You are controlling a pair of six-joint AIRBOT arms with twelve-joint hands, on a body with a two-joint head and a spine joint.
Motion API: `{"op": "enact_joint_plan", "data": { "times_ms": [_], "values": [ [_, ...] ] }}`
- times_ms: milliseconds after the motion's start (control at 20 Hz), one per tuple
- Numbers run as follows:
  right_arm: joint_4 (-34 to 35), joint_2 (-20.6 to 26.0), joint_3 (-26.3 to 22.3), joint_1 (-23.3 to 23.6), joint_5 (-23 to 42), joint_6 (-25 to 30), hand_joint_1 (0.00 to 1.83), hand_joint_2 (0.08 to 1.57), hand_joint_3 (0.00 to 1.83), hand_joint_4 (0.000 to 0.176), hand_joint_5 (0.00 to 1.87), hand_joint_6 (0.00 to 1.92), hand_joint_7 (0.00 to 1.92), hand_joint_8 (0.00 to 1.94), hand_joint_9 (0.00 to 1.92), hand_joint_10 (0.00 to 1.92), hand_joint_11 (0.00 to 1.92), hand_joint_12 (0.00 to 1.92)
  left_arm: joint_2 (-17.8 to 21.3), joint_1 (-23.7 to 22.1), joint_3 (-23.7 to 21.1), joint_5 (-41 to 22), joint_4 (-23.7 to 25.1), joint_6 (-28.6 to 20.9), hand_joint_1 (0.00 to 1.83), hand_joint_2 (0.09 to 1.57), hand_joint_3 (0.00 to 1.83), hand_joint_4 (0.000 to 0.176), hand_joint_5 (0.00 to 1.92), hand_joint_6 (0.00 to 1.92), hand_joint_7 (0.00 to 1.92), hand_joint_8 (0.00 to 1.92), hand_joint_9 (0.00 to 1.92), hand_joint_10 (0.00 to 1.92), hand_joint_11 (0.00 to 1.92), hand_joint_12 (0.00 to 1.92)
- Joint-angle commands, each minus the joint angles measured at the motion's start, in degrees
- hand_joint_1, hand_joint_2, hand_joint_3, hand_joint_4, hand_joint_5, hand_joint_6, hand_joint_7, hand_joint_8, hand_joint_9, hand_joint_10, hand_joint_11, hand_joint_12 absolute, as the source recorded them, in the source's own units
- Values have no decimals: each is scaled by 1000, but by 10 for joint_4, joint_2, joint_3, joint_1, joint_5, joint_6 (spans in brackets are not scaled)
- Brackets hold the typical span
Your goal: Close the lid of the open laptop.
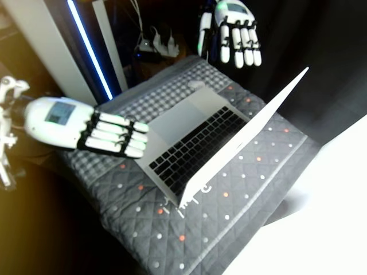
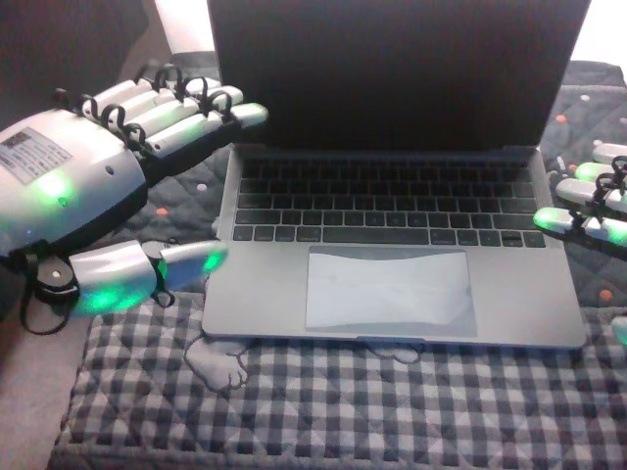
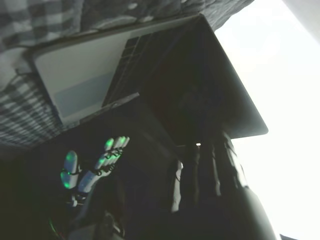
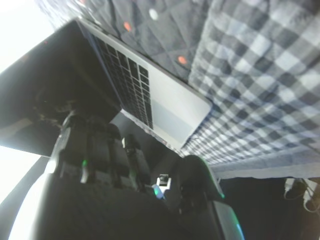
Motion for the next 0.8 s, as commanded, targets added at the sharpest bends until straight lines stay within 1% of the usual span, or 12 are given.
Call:
{"op": "enact_joint_plan", "data": {
  "times_ms": [0, 100, 150, 200, 250, 300, 350, 450, 500, 550, 650, 750],
  "values": [
    [8, 7, 1, 9, 65, -3, 0, 1413, 41, 36, 0, 0, 0, 0, 0, 0, 0, 0, 1, -8, 0, -63, 0, -1, 339, 1432, 10, 43, 95, 75, 47, 4, 19, 46, 0, 776],
    [9, 7, 1, 9, 65, -3, 0, 1415, 36, 61, 0, 0, 0, 0, 0, 0, 0, 0, 0, -8, -1, -57, 2, -1, 397, 1415, 0, 45, 112, 42, 83, 5, 61, 59, 0, 1017],
    [9, 7, 1, 9, 65, -3, 0, 1428, 40, 28, 0, 0, 0, 0, 0, 0, 0, 0, -1, -9, -2, -52, 4, -3, 355, 1418, 0, 49, 111, 31, 100, 6, 78, 65, 0, 1097],
    [9, 7, 2, 9, 65, -3, 0, 1423, 35, 21, 0, 0, 0, 0, 0, 0, 0, 0, -1, -9, -2, -48, 7, -6, 315, 1424, 3, 59, 101, 22, 97, 3, 73, 62, 0, 1106],
    [9, 7, 2, 9, 65, -3, 0, 1422, 33, 0, 0, 0, 0, 0, 0, 0, 0, 0, -2, -9, -2, -39, 17, -18, 319, 1426, 2, 2, 151, 35, 136, 10, 95, 73, 0, 1168],
    [10, 7, 2, 9, 65, -3, 0, 1424, 32, 0, 0, 0, 0, 0, 0, 0, 0, 0, -5, -9, -3, -28, 26, -27, 278, 1432, 4, 23, 133, 23, 134, 6, 92, 72, 0, 1180],
    [11, 7, 2, 9, 65, -3, 0, 1424, 30, 0, 0, 0, 0, 0, 0, 0, 0, 0, -8, -9, -4, -15, 35, -29, 241, 1435, 3, 45, 127, 15, 141, 5, 86, 65, 0, 1047],
    [13, 8, 3, 9, 65, -3, 0, 1431, 27, 14, 0, 0, 0, 0, 0, 0, 0, 0, -18, -3, -5, 14, 49, -35, 276, 1433, 0, 9, 131, 11, 133, 4, 79, 49, 0, 782],
    [13, 8, 3, 9, 65, -3, 0, 1438, 29, 19, 0, 0, 0, 0, 0, 0, 0, 0, -21, -1, -4, 22, 54, -41, 297, 1421, 0, 0, 166, 19, 173, 12, 116, 59, 0, 864],
    [13, 9, 3, 9, 65, -3, 0, 1439, 28, 3, 0, 0, 0, 0, 0, 0, 0, 0, -28, 2, 0, 35, 63, -54, 324, 1416, 0, 0, 188, 26, 173, 9, 110, 54, 0, 884],
    [14, 11, 3, 9, 65, -3, 0, 1418, 16, 4, 0, 0, 0, 0, 0, 0, 0, 0, -44, 5, 4, 71, 79, -62, 279, 1428, 3, 0, 170, 7, 160, 2, 96, 32, 0, 720],
    [14, 13, 3, 9, 66, -3, 0, 1415, 13, 27, 0, 0, 0, 0, 0, 0, 0, 0, -59, 9, 6, 99, 87, -63, 256, 1413, 0, 0, 163, 2, 140, 3, 112, 30, 0, 805]
  ]
}}
